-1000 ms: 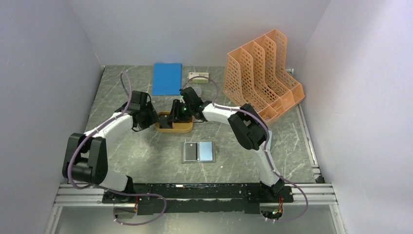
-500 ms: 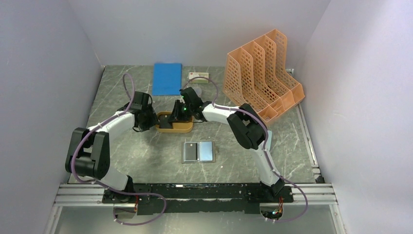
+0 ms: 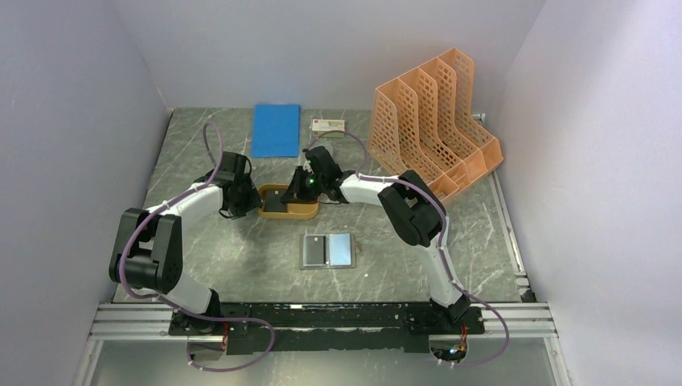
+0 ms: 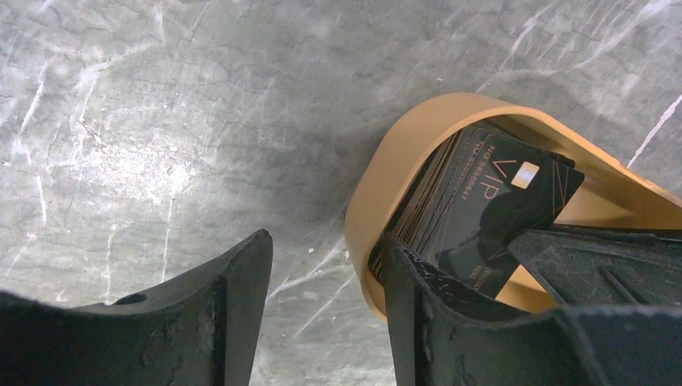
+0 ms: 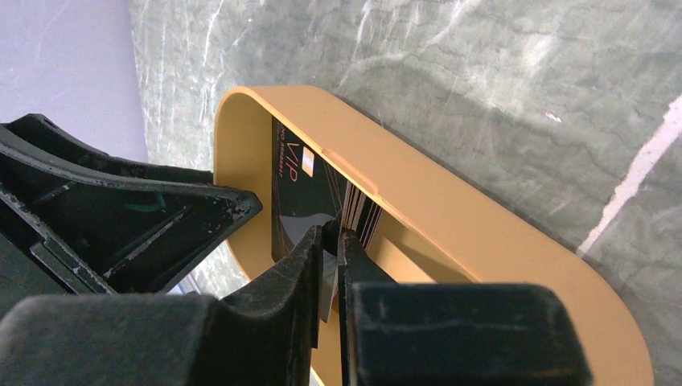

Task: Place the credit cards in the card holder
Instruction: Pick up the credit card from the storage box.

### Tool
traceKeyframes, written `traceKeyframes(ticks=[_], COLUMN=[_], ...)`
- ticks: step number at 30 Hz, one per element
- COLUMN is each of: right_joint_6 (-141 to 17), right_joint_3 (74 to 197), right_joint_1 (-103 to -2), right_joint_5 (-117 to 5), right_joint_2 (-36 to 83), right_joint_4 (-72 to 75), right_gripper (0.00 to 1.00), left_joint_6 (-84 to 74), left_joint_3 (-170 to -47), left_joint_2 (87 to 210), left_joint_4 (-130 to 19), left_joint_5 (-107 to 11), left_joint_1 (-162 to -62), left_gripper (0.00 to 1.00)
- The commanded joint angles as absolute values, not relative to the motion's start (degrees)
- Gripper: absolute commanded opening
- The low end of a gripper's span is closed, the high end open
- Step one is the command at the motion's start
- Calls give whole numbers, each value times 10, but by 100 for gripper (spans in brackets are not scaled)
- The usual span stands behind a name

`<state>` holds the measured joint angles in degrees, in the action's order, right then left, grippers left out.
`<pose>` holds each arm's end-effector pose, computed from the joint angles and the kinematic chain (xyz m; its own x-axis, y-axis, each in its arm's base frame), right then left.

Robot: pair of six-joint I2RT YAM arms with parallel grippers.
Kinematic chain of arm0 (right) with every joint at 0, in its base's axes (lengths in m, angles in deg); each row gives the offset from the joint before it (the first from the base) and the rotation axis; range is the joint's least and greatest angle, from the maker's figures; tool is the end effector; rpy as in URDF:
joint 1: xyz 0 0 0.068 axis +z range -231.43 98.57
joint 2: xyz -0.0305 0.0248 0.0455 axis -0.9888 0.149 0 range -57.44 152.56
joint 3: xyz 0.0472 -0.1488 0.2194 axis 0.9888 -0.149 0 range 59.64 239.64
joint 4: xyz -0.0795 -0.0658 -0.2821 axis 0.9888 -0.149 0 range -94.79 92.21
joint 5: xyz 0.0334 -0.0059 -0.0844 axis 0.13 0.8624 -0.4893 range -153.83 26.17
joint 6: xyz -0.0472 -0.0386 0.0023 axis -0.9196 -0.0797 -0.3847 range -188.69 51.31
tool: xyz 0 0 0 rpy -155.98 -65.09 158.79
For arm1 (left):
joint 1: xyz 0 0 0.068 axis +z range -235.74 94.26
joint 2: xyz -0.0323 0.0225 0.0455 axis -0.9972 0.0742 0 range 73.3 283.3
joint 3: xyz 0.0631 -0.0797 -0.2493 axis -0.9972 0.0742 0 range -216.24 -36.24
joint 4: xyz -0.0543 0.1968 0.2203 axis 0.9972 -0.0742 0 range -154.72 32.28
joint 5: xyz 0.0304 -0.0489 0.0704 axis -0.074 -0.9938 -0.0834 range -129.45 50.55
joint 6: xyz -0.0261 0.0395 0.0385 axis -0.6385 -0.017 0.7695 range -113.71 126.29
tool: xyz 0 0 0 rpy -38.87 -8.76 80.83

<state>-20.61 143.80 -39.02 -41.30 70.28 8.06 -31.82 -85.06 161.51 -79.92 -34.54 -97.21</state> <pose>0.3721 0.3634 0.0946 -0.9318 0.0798 -0.3541 -0.2296 0.6261 0.7452 0.3221 -0.0615 0.1333 -0.7758 -0.4701 -0.4209 -0.4076 0.8825 -0.2345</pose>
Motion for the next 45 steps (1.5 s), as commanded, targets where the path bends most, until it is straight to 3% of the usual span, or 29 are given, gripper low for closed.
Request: traceKeyframes(ticks=[1, 31, 45], right_joint_6=[-197, -118, -112], right_joint_3=[1411, 1340, 1309], right_joint_1=[-394, -423, -427], right_joint_5=[-406, -315, -332], right_joint_2=[675, 667, 630], right_joint_4=[85, 211, 212], right_gripper=[0, 0, 0], left_joint_6=[-312, -328, -323], left_joint_3=[-859, -858, -852], left_joint_2=[1618, 1598, 1582], left_joint_4=[-799, -768, -770], left_joint_5=[-340, -388, -389], left_joint_1=[-966, -953, -944], left_gripper=[57, 60, 60])
